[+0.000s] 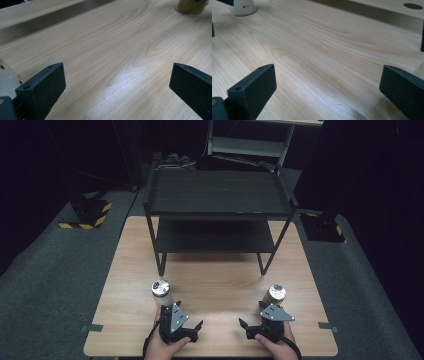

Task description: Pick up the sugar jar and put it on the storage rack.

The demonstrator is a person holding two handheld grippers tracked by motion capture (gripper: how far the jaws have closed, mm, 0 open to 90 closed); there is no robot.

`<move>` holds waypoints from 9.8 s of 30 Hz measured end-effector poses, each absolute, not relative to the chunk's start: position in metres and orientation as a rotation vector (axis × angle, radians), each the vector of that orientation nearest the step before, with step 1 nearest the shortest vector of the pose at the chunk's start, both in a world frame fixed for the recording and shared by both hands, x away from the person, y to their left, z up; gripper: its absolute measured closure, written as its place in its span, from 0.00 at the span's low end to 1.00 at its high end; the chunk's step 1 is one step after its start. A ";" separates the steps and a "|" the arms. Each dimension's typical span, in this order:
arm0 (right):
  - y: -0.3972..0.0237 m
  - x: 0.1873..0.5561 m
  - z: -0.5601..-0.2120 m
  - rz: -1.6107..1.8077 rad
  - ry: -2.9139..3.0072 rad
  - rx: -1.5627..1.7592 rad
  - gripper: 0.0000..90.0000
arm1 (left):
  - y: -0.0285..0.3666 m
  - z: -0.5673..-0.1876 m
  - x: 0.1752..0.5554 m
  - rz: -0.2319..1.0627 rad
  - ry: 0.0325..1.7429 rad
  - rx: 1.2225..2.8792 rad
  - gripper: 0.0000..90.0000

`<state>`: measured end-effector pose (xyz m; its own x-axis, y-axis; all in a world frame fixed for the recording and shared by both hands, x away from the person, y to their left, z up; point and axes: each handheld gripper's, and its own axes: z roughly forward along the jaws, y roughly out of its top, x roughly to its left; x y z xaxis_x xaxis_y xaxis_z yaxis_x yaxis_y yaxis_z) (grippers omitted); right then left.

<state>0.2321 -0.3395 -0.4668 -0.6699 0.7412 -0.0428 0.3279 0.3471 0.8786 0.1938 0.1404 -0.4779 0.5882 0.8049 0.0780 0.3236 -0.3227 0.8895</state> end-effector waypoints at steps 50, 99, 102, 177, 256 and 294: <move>-0.339 0.229 -0.469 1.280 2.198 0.840 0.01 | 0.167 -0.467 0.180 0.667 0.861 1.704 0.01; -0.341 0.233 -0.467 1.288 2.219 0.866 0.01 | 0.207 -0.475 0.207 0.787 1.089 1.625 0.04; -0.341 0.233 -0.467 1.289 2.222 0.866 0.01 | 0.206 -0.475 0.209 0.786 1.086 1.627 0.08; -0.345 0.236 -0.468 1.322 2.224 0.888 0.01 | 0.203 -0.423 0.216 0.780 0.974 1.542 0.36; -0.350 0.239 -0.469 1.349 2.230 0.882 0.01 | 0.169 -0.243 0.269 0.866 0.822 1.349 0.37; -0.352 0.240 -0.470 1.369 2.232 0.880 0.01 | 0.136 -0.228 0.337 0.920 0.881 1.309 0.37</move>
